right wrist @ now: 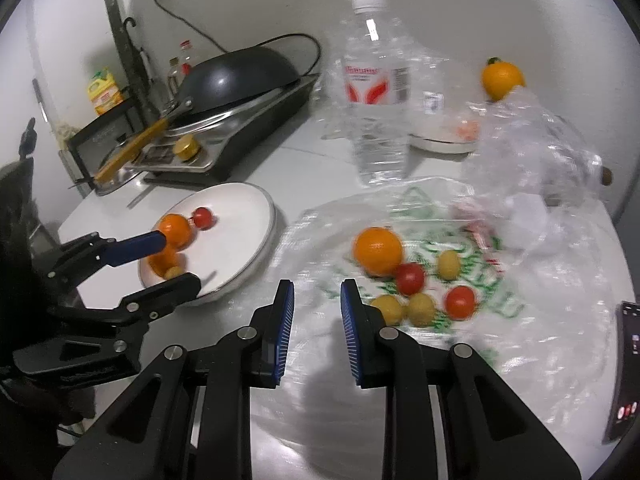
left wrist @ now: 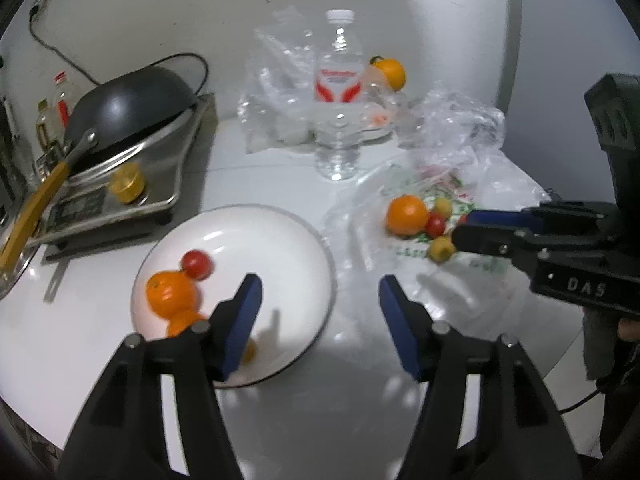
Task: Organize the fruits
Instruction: 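Move both open tools back to the fruit in the plastic bag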
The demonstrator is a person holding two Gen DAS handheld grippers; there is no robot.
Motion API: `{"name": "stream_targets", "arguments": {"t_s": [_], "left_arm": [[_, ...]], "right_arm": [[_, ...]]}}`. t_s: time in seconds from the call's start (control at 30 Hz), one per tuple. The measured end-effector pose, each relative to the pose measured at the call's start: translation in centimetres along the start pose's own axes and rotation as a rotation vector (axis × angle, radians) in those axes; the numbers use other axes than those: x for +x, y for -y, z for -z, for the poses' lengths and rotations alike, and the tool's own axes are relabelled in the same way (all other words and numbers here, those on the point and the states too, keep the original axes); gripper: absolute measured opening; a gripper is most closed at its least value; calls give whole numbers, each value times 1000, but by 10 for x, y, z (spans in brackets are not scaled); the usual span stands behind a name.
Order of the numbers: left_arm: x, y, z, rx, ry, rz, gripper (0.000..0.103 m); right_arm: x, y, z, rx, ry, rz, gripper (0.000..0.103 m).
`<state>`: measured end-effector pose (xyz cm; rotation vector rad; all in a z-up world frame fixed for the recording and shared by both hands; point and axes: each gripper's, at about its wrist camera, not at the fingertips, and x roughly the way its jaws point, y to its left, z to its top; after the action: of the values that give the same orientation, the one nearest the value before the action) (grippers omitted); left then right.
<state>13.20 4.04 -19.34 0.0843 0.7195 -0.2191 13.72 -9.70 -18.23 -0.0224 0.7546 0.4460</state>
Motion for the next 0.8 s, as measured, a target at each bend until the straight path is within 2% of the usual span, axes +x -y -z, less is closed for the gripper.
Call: {"name": "stream_targets", "arguments": {"t_s": [0.37,0.8], "left_arm": [[13,60,-24,71,-1,7,64],[42,110,-33,152,-59,-20,64]], "right_arm": [[-21,52,15,21,33,23,26],[-19,100,27,16,18,13,26]]}}
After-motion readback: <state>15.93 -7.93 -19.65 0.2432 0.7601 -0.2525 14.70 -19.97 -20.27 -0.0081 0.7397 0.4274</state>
